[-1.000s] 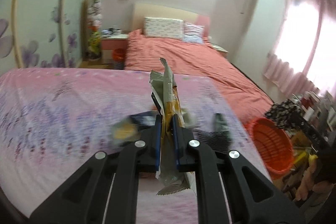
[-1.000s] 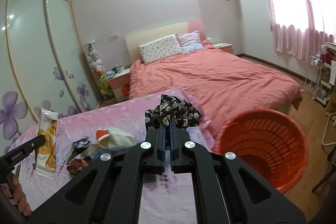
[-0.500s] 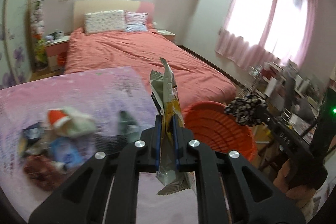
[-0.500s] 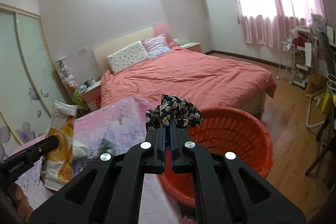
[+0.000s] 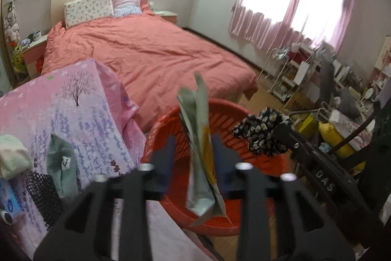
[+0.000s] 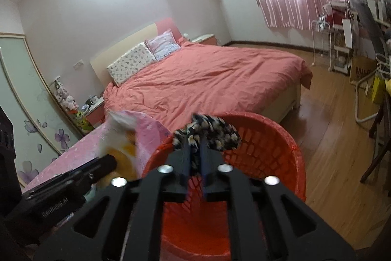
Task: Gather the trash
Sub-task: 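Carry both items to the orange basket and open both tools to drop them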
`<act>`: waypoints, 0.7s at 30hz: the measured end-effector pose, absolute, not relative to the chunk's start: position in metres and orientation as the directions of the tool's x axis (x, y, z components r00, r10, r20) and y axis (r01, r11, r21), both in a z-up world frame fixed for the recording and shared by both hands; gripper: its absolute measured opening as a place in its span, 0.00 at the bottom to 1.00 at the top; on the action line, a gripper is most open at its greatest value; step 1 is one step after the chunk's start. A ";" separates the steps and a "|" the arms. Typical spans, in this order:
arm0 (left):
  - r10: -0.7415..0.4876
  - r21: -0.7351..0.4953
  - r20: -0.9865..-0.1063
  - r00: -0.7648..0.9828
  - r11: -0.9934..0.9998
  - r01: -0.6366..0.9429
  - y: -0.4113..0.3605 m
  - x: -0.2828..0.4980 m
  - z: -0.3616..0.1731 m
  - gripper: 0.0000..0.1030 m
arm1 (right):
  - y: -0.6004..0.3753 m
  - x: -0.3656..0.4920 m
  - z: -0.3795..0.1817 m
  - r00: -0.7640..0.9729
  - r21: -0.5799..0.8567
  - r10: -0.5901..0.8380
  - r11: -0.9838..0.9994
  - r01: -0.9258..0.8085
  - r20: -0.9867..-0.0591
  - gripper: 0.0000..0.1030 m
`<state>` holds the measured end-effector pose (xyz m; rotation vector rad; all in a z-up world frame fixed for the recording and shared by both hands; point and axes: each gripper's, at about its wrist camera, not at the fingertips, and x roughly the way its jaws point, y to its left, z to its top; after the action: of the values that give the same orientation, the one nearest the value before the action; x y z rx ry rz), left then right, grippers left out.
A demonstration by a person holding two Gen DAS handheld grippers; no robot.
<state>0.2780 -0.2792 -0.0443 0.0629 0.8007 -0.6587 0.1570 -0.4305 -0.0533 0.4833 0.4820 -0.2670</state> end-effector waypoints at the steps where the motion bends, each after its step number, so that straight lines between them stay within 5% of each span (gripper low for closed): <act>1: -0.516 -0.186 -0.690 0.507 0.804 0.565 -0.278 0.279 -0.049 0.43 | -0.432 0.159 -0.058 0.847 0.381 -0.134 0.849 0.366 -0.514 0.26; 10: -0.437 -0.145 -0.728 0.529 0.852 0.504 -0.243 0.289 -0.072 0.54 | -0.420 0.151 -0.063 0.817 0.335 -0.172 0.851 0.405 -0.551 0.42; 21: -0.296 -0.045 -0.707 0.642 0.925 0.376 -0.149 0.264 -0.067 0.64 | -0.371 0.158 -0.048 0.824 0.261 -0.115 0.916 0.304 -0.555 0.42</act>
<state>0.2642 -0.1492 -0.0672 0.1098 0.7851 -0.3836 0.1580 -0.3705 -0.0481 0.3501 0.5609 -0.2279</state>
